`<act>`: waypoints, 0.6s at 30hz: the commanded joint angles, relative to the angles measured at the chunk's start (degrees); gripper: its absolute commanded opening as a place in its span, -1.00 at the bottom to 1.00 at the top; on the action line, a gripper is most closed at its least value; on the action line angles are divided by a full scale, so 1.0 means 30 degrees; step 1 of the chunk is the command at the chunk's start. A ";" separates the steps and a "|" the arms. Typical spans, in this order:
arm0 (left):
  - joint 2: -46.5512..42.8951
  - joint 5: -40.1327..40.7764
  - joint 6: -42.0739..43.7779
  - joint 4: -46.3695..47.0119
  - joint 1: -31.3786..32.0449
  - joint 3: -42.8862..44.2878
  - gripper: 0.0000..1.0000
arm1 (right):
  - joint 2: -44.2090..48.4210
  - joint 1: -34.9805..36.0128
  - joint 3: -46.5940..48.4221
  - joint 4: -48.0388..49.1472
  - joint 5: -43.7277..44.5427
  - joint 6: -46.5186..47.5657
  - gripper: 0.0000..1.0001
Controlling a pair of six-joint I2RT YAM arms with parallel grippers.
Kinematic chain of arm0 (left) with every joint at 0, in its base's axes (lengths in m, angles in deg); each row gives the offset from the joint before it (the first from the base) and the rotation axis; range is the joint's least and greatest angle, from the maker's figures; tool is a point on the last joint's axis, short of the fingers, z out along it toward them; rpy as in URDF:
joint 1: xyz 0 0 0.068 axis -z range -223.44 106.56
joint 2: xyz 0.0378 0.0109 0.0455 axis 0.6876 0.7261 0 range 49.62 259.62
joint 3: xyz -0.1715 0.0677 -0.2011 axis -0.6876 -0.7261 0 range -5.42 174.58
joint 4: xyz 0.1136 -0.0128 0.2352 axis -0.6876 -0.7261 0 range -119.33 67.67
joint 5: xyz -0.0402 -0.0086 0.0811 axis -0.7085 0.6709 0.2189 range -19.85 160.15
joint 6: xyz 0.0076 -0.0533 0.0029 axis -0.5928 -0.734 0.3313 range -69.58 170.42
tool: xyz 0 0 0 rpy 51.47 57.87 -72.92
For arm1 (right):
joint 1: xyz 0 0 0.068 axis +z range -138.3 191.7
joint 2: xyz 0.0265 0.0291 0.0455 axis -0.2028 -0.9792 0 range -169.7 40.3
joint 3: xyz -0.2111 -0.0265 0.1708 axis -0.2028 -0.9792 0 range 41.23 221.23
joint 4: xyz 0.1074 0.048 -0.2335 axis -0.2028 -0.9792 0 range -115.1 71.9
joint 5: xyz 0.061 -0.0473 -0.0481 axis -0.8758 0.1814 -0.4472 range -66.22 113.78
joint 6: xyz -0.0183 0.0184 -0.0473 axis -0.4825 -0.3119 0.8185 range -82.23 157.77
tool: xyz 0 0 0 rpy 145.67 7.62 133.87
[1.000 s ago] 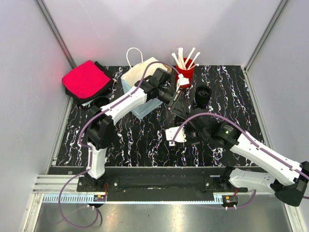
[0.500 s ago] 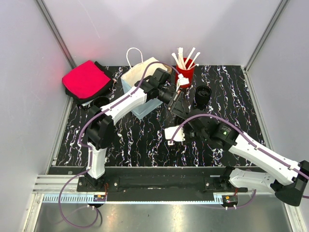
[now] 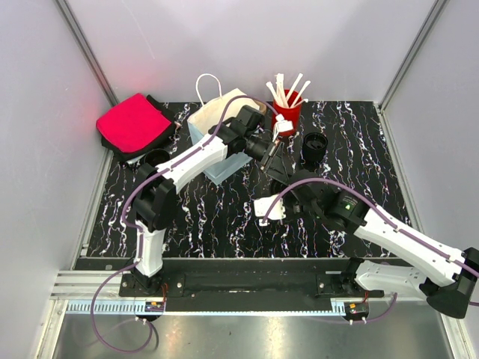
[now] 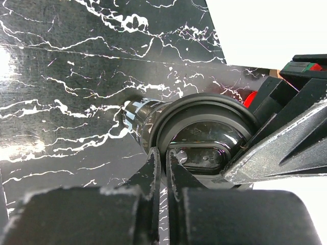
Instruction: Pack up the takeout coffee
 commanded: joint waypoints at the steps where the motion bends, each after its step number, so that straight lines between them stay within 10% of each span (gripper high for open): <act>1: -0.1288 -0.0705 -0.0051 0.0759 0.0007 -0.0131 -0.65 | 0.0073 0.0200 0.0358 -0.0068 0.0267 -0.0186 -1.00; 13: -0.1961 0.2366 0.3897 -0.2865 -0.0842 0.3143 0.88 | 0.1449 -0.0149 0.4018 -0.3642 -0.2398 -0.1973 -1.00; 18: -0.2925 0.4064 0.5188 -0.3518 -0.1399 0.3736 0.98 | 0.2356 -0.0999 0.4752 -0.4317 -0.2838 -0.2296 -1.00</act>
